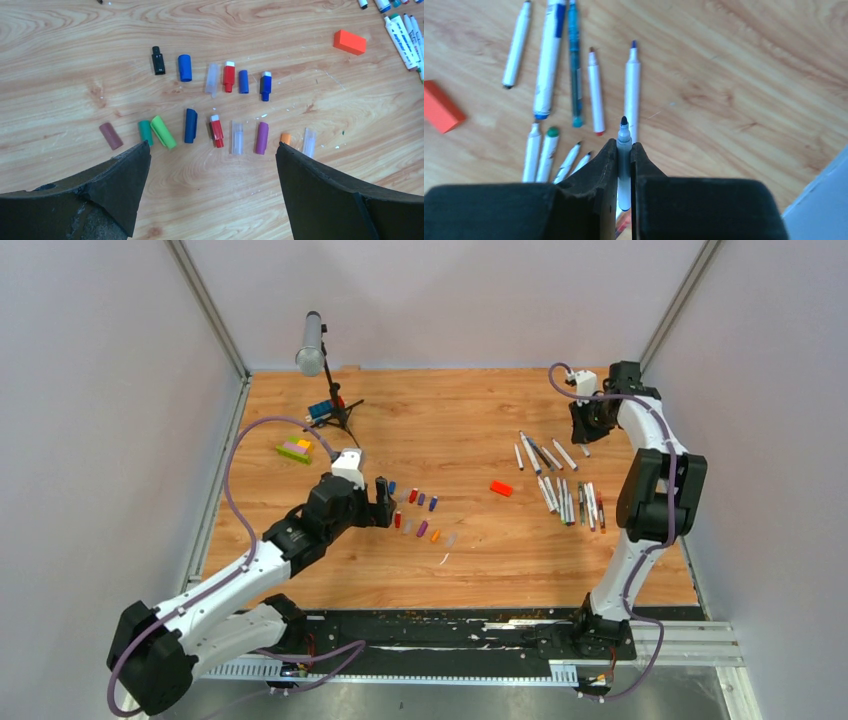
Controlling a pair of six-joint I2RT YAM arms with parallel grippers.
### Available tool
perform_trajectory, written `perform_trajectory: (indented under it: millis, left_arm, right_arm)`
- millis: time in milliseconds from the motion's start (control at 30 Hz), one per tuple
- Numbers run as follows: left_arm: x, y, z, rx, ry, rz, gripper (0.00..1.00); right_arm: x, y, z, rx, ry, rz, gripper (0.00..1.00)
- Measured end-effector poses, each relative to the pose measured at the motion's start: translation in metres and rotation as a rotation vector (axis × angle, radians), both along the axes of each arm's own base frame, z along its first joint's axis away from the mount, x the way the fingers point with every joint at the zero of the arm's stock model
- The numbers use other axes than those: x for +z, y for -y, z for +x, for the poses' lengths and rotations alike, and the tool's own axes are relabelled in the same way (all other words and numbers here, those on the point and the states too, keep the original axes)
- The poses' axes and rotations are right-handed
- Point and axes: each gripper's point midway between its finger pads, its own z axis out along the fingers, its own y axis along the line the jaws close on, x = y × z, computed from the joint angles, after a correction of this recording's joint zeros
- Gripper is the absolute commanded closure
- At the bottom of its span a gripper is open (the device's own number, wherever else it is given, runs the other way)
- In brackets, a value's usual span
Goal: Open the pen caps
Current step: Place the pen at the center of the board.
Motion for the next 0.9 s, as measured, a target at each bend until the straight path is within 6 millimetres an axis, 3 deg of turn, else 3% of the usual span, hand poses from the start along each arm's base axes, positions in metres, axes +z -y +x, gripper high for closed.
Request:
perform_trajectory:
  millis: [167, 467, 900]
  left_arm:
    - [0.006, -0.007, -0.006, 0.007, 0.026, -0.018, 0.00]
    - [0.003, -0.015, -0.013, 0.025, 0.023, -0.015, 0.00]
    - [0.005, -0.018, -0.015, 0.036, 0.025, -0.022, 0.00]
  right_arm:
    - [-0.017, 0.017, 0.024, -0.024, -0.021, -0.069, 0.96]
    - [-0.059, 0.029, 0.034, -0.042, -0.126, -0.106, 0.90]
    - [-0.069, 0.028, 0.030, -0.050, -0.169, -0.094, 0.75]
